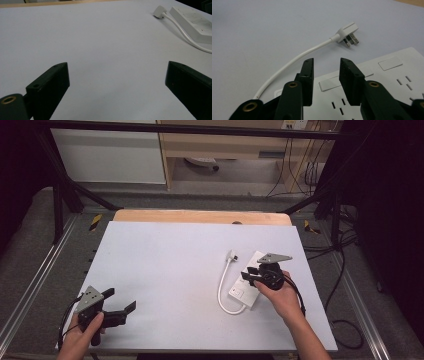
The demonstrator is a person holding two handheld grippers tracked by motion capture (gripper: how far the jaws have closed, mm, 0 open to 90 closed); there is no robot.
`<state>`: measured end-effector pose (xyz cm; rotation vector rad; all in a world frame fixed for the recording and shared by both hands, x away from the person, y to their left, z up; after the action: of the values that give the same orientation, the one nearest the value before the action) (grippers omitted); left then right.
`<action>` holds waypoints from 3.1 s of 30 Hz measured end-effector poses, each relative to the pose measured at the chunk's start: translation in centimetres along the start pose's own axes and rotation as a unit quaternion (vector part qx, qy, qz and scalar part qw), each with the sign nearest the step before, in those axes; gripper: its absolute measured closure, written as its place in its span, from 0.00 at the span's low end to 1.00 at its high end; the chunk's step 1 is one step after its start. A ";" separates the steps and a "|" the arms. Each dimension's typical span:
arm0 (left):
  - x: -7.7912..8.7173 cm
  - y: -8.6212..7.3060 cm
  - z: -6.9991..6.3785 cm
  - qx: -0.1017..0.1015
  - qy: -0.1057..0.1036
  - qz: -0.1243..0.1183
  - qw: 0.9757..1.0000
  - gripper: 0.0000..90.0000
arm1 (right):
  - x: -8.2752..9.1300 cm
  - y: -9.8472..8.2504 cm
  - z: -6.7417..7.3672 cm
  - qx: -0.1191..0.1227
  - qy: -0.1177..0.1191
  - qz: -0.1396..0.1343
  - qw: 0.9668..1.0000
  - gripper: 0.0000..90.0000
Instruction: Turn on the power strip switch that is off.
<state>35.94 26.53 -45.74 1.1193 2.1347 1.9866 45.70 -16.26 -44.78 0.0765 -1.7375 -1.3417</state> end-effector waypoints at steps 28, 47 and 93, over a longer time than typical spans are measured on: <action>0.0 0.0 0.0 0.000 -0.001 0.000 1.000 0.06 | -2.0 -1.5 0.7 0.014 0.011 0.016 1.000 1.00; 0.0 0.0 0.0 -0.002 -0.002 0.001 1.000 0.06 | -2.6 -1.7 0.7 0.015 0.011 0.017 1.000 1.00; 0.0 -0.1 0.0 -0.004 -0.002 0.002 1.000 0.06 | -2.8 -2.2 0.9 0.005 0.026 0.000 1.000 1.00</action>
<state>35.93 26.49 -45.81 1.1255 2.1239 1.9910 45.73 -14.94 -48.22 0.1170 -1.7010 -1.3206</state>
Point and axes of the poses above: each handheld gripper's, and its own axes: x roughly backward along the jaws, y roughly out of its top, z roughly to its left, the point moved 7 cm from there along -x, roughly forward along the jaws, and after that the axes turned 6 degrees about x, right-handed, at the moved point
